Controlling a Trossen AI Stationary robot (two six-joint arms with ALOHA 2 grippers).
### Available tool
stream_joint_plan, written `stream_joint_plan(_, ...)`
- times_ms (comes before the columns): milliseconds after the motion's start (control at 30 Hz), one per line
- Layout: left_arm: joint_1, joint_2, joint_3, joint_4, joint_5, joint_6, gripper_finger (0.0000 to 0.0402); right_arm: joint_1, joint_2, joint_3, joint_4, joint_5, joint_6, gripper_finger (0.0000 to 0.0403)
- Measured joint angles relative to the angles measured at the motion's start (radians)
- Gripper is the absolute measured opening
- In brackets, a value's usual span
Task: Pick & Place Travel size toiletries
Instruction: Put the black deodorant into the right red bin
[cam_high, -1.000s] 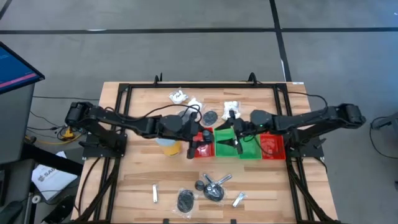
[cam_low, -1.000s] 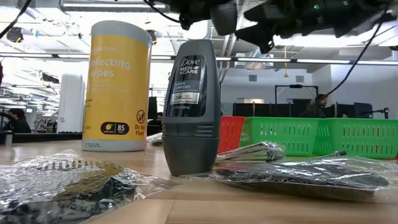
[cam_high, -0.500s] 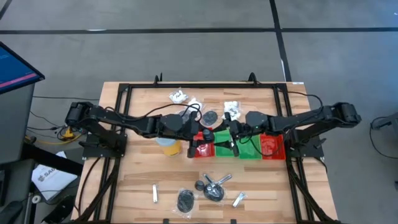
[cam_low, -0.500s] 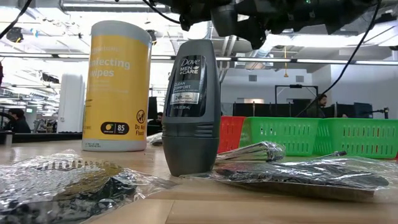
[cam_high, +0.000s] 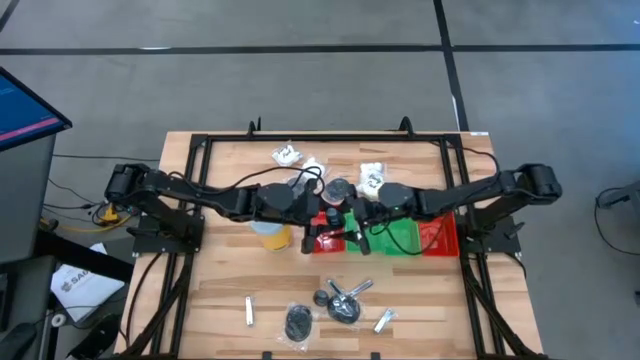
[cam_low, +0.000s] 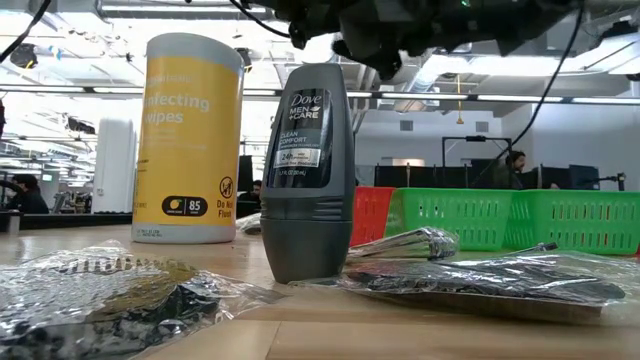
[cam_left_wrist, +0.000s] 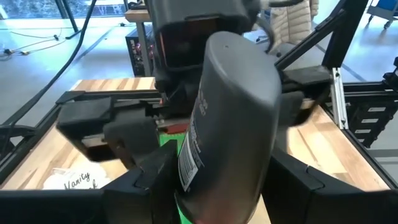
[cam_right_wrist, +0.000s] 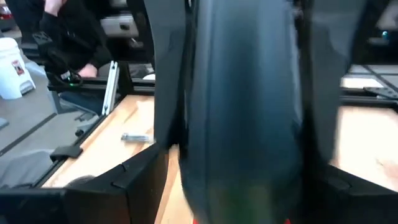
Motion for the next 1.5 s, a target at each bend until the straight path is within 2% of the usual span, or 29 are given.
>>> stream_joint_plan(333, 0.0, 0.0, -0.001, -0.005, 0.0, 0.001, 0.0177, 0.0, 0.062, 0.068, -0.046, 0.0, -0.024, 0.0251)
stream_joint_plan(433, 0.0, 0.0, -0.001, -0.004, 0.0, 0.0, 0.0177, 0.001, 0.057, 0.068, -0.072, 0.0, -0.024, 0.0221)
stream_joint_plan(533, 0.0, 0.0, -0.001, -0.003, 0.001, 0.006, 0.018, 0.005, 0.053, 0.068, -0.081, -0.001, -0.033, 0.017)
stream_joint_plan(567, 0.0, 0.0, -0.001, -0.004, 0.001, 0.007, 0.018, 0.007, 0.053, 0.068, -0.084, -0.002, -0.037, 0.0166)
stream_joint_plan(1033, 0.0, 0.0, -0.001, -0.006, -0.001, 0.001, 0.0177, 0.014, 0.053, 0.068, -0.09, -0.019, -0.08, 0.0167)
stream_joint_plan(1500, -0.001, 0.0, -0.001, -0.008, 0.009, 0.031, 0.0201, 0.016, 0.053, 0.068, -0.094, -0.029, -0.094, 0.0167)
